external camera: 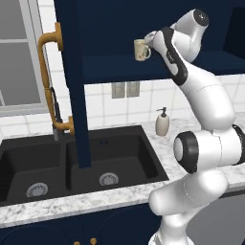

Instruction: Gather all objects into one cabinet and sort the glasses and bowls to opposite sides.

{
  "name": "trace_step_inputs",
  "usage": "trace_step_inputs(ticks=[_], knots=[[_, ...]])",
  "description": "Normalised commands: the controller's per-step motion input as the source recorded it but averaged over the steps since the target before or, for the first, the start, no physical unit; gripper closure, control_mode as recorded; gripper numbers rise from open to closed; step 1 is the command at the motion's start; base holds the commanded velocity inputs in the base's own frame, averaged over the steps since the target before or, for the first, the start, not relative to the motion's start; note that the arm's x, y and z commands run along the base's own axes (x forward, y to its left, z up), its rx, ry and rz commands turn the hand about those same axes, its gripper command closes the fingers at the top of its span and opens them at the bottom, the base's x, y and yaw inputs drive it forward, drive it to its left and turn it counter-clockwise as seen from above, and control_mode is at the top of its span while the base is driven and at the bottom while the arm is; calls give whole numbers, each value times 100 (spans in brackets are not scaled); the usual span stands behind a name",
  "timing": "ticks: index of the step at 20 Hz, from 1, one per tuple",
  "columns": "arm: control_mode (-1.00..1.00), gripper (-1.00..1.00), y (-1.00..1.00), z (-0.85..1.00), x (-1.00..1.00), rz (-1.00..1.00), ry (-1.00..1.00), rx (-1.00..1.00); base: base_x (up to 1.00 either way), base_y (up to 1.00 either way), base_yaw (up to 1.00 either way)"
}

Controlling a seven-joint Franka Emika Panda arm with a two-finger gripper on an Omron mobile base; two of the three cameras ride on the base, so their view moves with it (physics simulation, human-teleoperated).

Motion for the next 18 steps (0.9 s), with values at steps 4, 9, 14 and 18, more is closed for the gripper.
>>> trace_step_inputs(ticks=[4,9,14,18], knots=[[-100,-100,0,-39,0,10,-16,0,0,0,0],[-100,-100,8,-36,0,13,-29,0,0,0,0],[-100,-100,20,22,23,9,-5,1,0,0,0],[-100,-100,14,36,38,10,12,3,0,0,0]])
